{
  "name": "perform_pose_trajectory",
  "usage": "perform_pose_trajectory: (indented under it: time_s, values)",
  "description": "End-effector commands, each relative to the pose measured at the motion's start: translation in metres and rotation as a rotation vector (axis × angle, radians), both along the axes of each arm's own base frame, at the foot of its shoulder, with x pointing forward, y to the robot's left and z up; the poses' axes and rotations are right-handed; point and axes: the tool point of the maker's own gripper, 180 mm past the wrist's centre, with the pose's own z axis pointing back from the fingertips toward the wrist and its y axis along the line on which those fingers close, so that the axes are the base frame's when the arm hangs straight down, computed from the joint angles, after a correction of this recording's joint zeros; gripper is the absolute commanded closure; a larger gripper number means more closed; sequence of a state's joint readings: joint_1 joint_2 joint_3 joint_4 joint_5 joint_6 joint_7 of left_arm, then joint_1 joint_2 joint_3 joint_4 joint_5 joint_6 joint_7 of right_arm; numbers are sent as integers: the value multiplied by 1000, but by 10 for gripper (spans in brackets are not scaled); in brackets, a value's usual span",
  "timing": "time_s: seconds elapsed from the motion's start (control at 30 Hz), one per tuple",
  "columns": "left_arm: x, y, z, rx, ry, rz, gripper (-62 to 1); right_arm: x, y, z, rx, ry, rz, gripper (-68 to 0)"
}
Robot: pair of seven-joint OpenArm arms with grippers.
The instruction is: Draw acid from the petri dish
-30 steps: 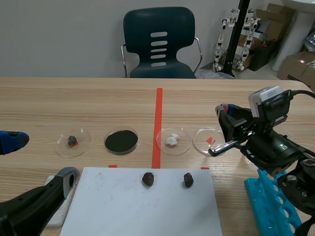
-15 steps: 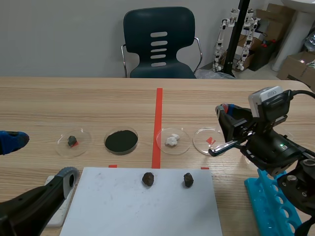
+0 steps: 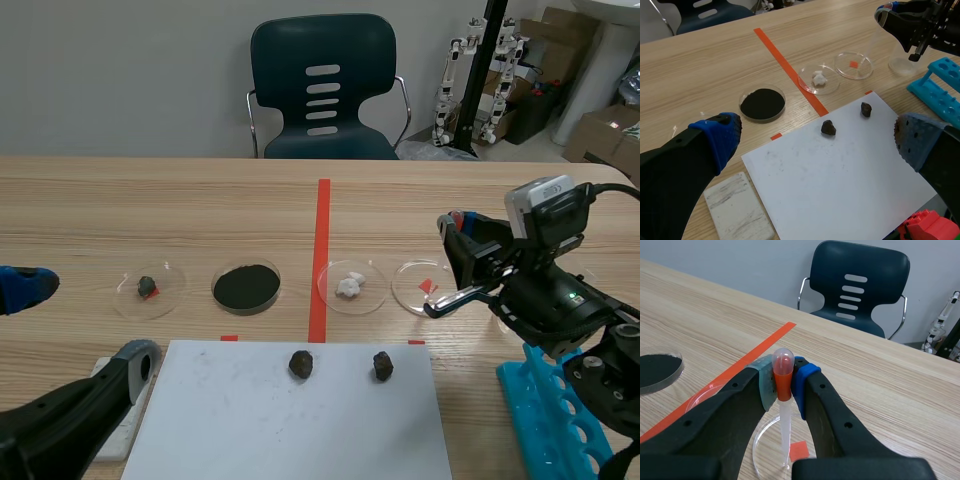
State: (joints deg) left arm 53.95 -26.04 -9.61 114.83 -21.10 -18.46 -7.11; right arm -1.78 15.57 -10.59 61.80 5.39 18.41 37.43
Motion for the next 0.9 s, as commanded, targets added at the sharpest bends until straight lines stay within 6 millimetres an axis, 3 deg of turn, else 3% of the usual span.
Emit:
perform_pose_trajectory:
  time_s: [0.0, 0.87]
  values:
    - [0, -2, 5, -25, -11, 2, -623, 6, -3, 11, 18, -35, -10, -66]
    - [0, -2, 5, -25, -11, 2, -623, 9, -8, 14, 62, -22, -39, -66]
